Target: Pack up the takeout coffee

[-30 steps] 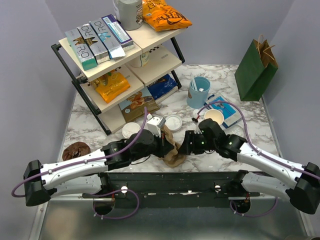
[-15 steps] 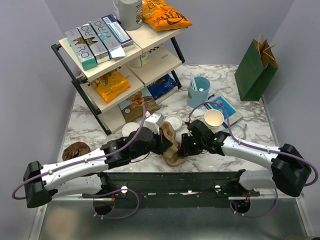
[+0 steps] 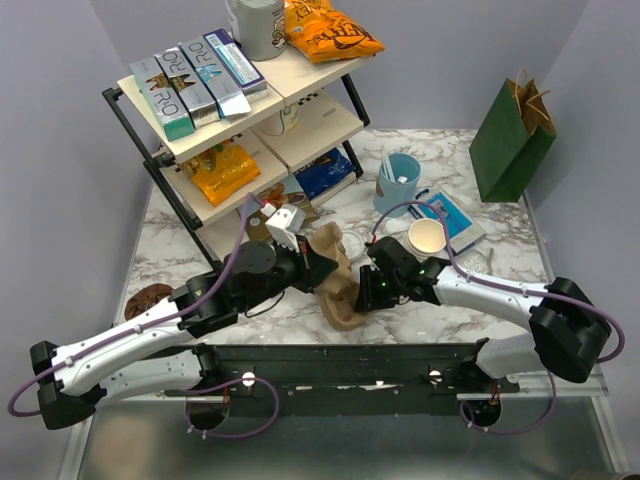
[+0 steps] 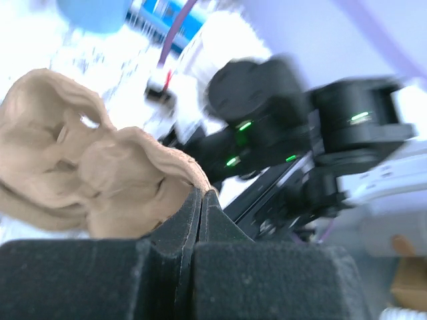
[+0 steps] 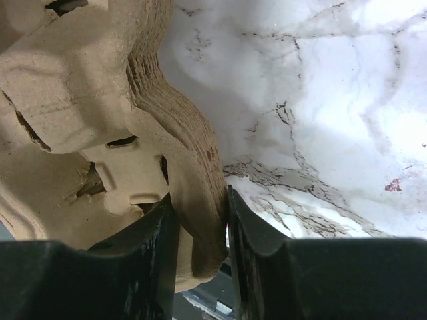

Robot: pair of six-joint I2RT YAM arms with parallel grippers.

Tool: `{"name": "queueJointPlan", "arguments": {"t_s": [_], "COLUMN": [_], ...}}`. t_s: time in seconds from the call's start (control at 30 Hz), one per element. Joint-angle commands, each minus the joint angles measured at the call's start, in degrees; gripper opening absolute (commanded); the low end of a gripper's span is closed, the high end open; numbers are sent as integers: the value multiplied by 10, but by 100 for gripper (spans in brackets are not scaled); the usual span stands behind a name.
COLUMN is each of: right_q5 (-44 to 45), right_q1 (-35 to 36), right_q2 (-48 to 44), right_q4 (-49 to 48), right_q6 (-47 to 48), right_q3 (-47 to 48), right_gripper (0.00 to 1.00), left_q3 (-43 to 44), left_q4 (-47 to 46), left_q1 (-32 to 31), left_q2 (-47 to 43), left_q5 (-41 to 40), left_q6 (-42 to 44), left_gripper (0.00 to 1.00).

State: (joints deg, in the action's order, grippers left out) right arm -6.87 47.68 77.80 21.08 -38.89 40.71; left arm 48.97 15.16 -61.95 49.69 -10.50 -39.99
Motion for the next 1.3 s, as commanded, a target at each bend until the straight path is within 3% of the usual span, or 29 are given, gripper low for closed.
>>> {"name": "queueJointPlan", "arguments": {"t_s": [0.0, 0.17, 0.33, 0.43, 0.67, 0.83, 1.07, 1.13, 1.27], "right_q5": [34, 32, 14, 10, 32, 38, -3, 38, 61], "right_q1": [0, 0, 0, 0, 0, 0, 0, 0, 0], "right_q2": [26, 20, 3, -3, -27, -56, -59, -49, 23], "right_q4": [78, 81, 70, 67, 64, 46, 12, -1, 0], "right_q6": [15, 20, 23, 27, 54, 97, 274, 267, 211], "right_q3": [7, 14, 25, 33, 53, 69, 96, 107, 184], "right_gripper": [7, 8, 15, 24, 55, 62, 71, 77, 80], "left_q3": [35, 30, 27, 25, 31, 24, 10, 3, 0], "left_q4": [-9, -15, -31, -36, -35, -29, 23, 21, 16], "left_q1": [-1, 0, 0, 0, -1, 0, -1, -1, 0], "left_q2": [-30, -31, -38, -52, -93, -133, -172, -179, -180], "left_q5": [-31, -24, 3, 14, 20, 19, -29, -21, -15], "left_q6": [18, 21, 51, 74, 116, 142, 150, 150, 159], "left_gripper": [0, 0, 0, 0, 0, 0, 0, 0, 0]}}
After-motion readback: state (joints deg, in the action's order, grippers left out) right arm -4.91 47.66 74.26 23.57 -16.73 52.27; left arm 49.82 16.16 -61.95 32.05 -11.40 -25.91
